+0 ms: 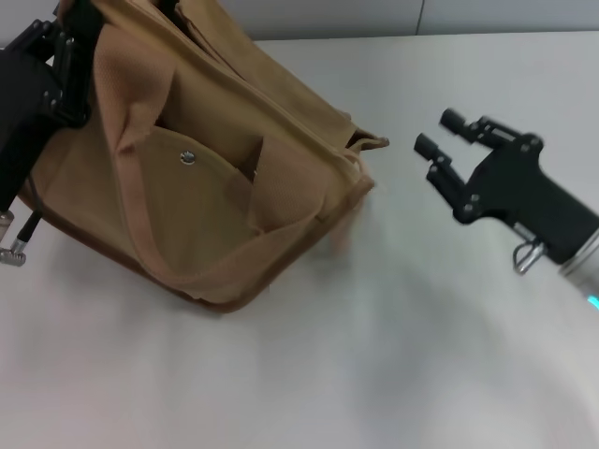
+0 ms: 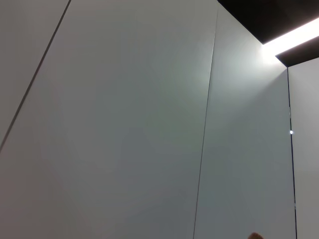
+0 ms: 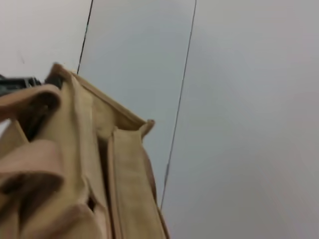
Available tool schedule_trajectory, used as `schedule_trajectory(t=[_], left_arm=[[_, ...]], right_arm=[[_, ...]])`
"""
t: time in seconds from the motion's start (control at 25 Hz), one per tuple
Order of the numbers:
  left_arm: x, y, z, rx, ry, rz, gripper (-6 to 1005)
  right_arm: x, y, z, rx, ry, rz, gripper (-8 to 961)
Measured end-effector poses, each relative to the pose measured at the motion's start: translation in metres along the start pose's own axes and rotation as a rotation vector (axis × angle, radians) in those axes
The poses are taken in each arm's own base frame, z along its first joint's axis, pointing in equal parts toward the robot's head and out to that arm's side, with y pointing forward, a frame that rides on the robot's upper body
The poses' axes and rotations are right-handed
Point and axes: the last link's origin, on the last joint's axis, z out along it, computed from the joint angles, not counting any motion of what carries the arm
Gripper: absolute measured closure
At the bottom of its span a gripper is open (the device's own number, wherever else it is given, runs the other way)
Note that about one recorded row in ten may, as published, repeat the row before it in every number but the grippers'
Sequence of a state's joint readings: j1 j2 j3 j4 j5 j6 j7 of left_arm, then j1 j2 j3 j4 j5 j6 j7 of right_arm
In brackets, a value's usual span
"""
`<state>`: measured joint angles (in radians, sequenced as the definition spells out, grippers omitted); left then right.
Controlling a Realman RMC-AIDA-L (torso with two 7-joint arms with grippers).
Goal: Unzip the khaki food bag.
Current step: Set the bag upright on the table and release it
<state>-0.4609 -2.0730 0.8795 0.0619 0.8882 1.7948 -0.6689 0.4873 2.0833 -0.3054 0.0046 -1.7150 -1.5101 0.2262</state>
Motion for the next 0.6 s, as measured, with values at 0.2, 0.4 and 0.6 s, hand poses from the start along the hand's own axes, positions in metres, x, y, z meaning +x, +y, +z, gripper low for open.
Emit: schedule_trajectory(t=[0.2, 0.4, 0.6], left_arm=[[0.0, 0.0, -0.001, -0.002, -0.004, 0.0, 890], [0.0, 0.001, -0.003, 0.0, -0.005, -0.003, 887], [0.0, 0.001, -0.005, 0.003, -0.005, -0.012, 884]], right_arm=[[0.001, -0.013, 0.011, -0.124, 0.072, -0.09, 601], [-0.003, -0.018, 0.022, -0.262, 0.12, -0.108, 393], [-0.006, -0.02, 0.038, -0.303, 0.137, -0.12, 352]])
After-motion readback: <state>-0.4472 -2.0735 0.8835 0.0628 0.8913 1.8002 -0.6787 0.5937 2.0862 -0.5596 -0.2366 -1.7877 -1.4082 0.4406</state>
